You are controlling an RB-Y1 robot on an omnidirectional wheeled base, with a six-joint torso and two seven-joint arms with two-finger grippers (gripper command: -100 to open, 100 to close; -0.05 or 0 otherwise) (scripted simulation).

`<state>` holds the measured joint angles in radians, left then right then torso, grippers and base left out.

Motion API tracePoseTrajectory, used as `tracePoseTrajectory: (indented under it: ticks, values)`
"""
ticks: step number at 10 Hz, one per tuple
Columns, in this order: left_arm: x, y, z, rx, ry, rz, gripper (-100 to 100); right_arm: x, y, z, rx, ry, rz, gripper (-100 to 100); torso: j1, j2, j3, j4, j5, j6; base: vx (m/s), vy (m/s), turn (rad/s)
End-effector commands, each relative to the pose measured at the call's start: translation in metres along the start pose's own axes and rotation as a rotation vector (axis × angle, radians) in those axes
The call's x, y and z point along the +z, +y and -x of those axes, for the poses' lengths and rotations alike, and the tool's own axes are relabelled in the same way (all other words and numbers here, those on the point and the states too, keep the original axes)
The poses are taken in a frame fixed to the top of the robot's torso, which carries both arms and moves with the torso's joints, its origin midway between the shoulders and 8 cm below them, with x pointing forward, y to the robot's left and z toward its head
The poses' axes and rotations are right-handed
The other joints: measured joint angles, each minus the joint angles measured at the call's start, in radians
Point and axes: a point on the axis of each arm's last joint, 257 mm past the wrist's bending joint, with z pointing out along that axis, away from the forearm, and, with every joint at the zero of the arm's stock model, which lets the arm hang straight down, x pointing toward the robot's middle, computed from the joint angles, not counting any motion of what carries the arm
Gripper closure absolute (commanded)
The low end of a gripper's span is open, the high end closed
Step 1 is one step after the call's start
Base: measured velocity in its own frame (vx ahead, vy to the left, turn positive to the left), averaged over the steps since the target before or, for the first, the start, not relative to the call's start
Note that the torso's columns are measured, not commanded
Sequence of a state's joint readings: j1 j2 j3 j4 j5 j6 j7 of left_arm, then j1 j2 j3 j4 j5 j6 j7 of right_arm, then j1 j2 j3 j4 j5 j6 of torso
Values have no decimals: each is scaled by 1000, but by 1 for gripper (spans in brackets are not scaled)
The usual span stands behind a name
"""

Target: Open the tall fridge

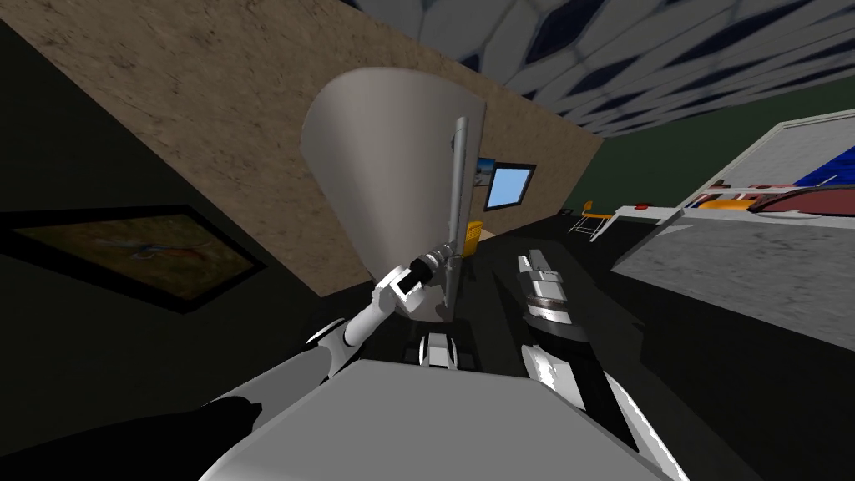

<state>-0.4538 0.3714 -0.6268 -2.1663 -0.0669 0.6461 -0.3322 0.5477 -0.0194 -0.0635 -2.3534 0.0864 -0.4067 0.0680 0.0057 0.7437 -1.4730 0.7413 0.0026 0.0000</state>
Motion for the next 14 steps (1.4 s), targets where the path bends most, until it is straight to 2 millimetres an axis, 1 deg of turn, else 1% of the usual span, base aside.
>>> tracePoseTrajectory:
  ticks: [1, 2, 3, 4, 6, 8, 11, 13, 14]
  values:
    - [-12, -38, -21, -16, 48, -84, 100, 0, 0, 0, 0, 0, 0, 0, -1, 1, 1, 0, 0, 0, -141, 235, -42]
    - [-18, -52, -29, -23, 67, -115, 100, 0, 0, 0, 0, 0, 0, 0, -5, -2, -1, 0, -1, 1, -128, 243, -50]
    - [-14, -38, -30, -16, 62, -84, 100, 0, 0, 0, 0, 0, 0, 0, -5, -4, -3, 0, -2, 0, -73, 113, -44]
    - [-19, -49, -40, -22, 87, -112, 100, 0, 0, 0, 0, 0, 0, 0, -9, -10, -7, -1, -2, -2, -46, 117, -70]
    - [-27, -70, -50, -28, 116, -162, 100, 0, 0, 0, 0, 0, 0, 0, -3, -5, -3, -3, -2, 2, -97, 232, -139]
    - [-37, -89, -60, -35, 146, -210, 100, 0, 0, 0, 0, 0, 0, 0, -2, -1, 0, -2, -1, 0, -101, 281, -110]
    - [-53, -117, -75, -48, 194, -280, 100, 0, 0, 0, 0, 0, 0, 0, -9, -3, -1, -2, -3, 0, -142, 267, -136]
    - [-66, -134, -85, -58, 228, -324, 100, 0, 0, 0, 0, 0, 0, 0, -4, -7, -4, -4, -2, 0, -139, 263, -126]
    - [-61, -138, -76, -57, 220, -316, -100, 0, 0, 0, 0, 0, 0, 0, -7, -6, -4, -4, -3, 0, -73, 96, 29]
